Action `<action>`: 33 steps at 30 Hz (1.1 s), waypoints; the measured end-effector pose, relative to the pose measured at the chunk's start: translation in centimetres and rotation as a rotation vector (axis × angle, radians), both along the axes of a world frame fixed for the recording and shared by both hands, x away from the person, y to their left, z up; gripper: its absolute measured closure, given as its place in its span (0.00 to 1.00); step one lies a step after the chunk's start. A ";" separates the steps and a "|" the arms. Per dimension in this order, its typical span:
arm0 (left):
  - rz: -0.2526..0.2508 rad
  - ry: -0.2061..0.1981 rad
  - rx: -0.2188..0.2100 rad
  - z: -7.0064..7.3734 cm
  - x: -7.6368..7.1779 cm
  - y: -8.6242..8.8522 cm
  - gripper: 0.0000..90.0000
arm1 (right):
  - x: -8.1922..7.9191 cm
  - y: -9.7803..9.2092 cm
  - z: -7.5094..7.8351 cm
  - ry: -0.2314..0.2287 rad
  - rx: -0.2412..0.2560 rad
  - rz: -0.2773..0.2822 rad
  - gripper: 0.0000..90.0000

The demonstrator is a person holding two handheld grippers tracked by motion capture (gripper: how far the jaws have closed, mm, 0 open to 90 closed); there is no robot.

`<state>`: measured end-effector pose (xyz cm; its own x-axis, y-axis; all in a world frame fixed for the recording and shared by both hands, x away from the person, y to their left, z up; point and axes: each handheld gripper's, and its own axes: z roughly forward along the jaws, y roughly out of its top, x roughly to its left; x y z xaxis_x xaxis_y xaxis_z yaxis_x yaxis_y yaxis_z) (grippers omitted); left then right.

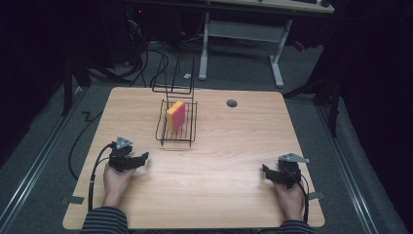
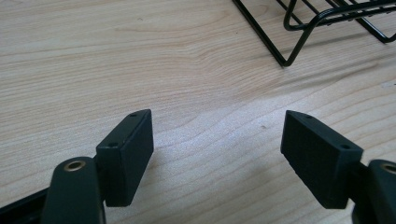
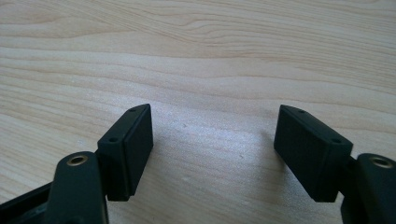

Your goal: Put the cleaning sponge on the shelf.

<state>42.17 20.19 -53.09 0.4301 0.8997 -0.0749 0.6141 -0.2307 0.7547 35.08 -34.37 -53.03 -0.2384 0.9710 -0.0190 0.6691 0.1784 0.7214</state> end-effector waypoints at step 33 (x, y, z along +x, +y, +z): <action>0.027 0.000 0.069 -0.6 -0.2 -0.5 0.26 | -0.1 0.0 0.0 0.005 0.005 0.003 0.31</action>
